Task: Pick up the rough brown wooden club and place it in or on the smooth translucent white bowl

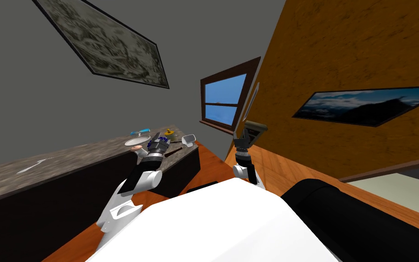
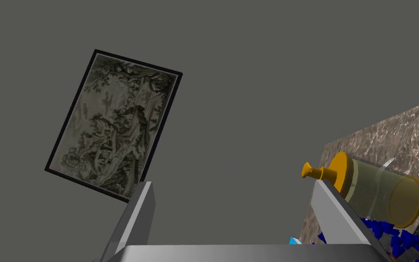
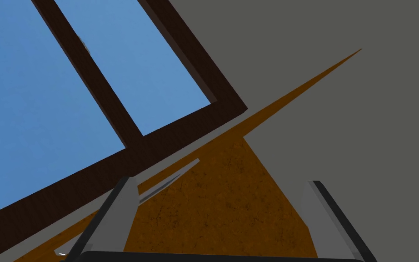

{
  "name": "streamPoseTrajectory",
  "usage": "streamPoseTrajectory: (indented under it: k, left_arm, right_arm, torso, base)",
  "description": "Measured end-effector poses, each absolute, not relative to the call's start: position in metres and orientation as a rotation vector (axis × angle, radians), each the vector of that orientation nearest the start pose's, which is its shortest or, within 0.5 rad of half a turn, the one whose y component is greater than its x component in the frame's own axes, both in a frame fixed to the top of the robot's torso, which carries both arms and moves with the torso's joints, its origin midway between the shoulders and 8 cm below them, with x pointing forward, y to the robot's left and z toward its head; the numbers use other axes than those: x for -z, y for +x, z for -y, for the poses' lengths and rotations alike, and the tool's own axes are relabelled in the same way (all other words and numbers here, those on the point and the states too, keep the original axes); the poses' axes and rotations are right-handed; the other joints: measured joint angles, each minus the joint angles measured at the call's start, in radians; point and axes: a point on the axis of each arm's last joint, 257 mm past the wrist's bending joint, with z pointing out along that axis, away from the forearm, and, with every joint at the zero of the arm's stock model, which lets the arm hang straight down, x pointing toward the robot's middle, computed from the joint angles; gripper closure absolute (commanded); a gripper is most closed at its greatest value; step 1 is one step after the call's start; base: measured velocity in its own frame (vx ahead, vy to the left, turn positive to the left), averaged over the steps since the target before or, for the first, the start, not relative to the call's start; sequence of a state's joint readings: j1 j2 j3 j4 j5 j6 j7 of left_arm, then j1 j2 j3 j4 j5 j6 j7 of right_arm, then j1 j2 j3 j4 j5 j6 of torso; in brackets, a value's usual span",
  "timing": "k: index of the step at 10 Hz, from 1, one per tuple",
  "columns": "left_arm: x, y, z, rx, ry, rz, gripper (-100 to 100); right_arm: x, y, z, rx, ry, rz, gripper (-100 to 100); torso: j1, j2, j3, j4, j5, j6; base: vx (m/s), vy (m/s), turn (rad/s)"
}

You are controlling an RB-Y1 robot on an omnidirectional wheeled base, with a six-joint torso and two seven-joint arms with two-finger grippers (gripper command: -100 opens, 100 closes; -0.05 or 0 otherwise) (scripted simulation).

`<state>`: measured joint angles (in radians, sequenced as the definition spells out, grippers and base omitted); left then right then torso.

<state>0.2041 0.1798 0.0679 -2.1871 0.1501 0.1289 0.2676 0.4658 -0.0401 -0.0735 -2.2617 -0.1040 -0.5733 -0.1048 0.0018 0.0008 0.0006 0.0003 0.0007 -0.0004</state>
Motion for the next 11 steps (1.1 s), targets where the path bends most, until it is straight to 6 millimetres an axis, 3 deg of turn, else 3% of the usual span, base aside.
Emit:
streamPoseTrajectory:
  k: [11]
  left_arm:
    - [0.103,0.501,-0.305,1.411,-1.409,-1.017,-100]
  right_arm:
    - [-0.043,0.331,0.307,-1.423,0.647,-0.487,0]
  torso:
    - [0.000,-0.002,-0.001,0.000,0.000,0.000]
  base:
    - [-0.010,0.021,-0.031]
